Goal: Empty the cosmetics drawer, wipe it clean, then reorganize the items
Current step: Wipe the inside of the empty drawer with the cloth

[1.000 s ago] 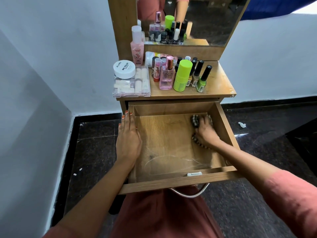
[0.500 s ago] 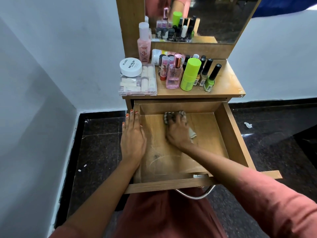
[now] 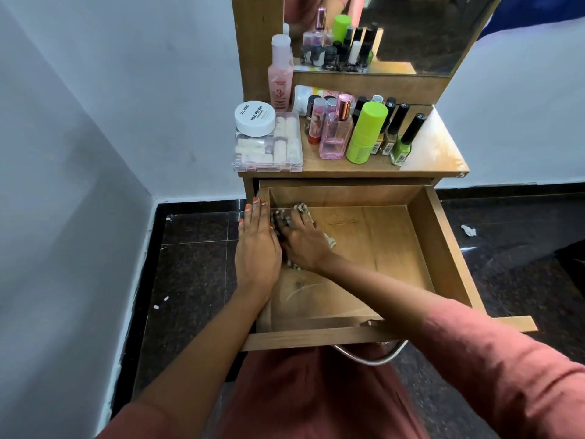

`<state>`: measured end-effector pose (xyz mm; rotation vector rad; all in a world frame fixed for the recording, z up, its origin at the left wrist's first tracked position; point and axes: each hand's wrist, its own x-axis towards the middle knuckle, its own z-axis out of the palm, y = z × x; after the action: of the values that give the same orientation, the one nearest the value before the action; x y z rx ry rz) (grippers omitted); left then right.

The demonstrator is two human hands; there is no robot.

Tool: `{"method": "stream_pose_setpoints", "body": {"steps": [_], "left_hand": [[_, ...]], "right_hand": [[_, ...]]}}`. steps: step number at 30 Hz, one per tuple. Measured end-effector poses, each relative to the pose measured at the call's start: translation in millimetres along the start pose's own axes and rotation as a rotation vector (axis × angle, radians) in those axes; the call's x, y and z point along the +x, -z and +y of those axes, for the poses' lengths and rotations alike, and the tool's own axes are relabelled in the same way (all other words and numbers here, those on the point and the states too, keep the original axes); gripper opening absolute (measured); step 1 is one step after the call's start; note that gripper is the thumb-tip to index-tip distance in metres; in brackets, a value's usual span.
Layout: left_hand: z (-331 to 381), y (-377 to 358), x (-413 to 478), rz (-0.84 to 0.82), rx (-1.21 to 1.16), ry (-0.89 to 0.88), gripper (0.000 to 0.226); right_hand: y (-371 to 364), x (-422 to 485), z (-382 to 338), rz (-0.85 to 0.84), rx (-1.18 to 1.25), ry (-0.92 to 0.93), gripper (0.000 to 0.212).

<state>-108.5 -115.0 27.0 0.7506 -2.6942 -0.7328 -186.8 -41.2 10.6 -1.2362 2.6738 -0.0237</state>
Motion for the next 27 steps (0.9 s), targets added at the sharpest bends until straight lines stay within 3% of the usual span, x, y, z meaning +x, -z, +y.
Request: {"method": "stream_pose_setpoints", "body": {"steps": [6, 10, 14, 18, 27], "left_hand": [[-0.2, -1.3, -0.5, 0.017, 0.014, -0.01, 0.047], [-1.1, -1.6, -3.3, 0.017, 0.001, -0.003, 0.047], [1.6, -2.3, -1.5, 0.02, -0.012, -0.016, 0.047], [2.2, -1.0, 2.4, 0.019, -0.012, -0.023, 0.047], [-0.1, -0.5, 0.3, 0.023, -0.022, -0.009, 0.047]], "right_hand": [[3.2, -53.7, 9.4, -0.212, -0.026, 0.25, 0.049], [2.8, -52.7, 11.1, -0.181, -0.05, 0.274, 0.052], [4.8, -16.8, 20.2, -0.093, -0.055, 0.157, 0.051], [2.8, 13.2, 27.9, -0.031, 0.096, 0.121, 0.05], [-9.7, -26.3, 35.4, -0.187, 0.182, 0.41, 0.041]]}}
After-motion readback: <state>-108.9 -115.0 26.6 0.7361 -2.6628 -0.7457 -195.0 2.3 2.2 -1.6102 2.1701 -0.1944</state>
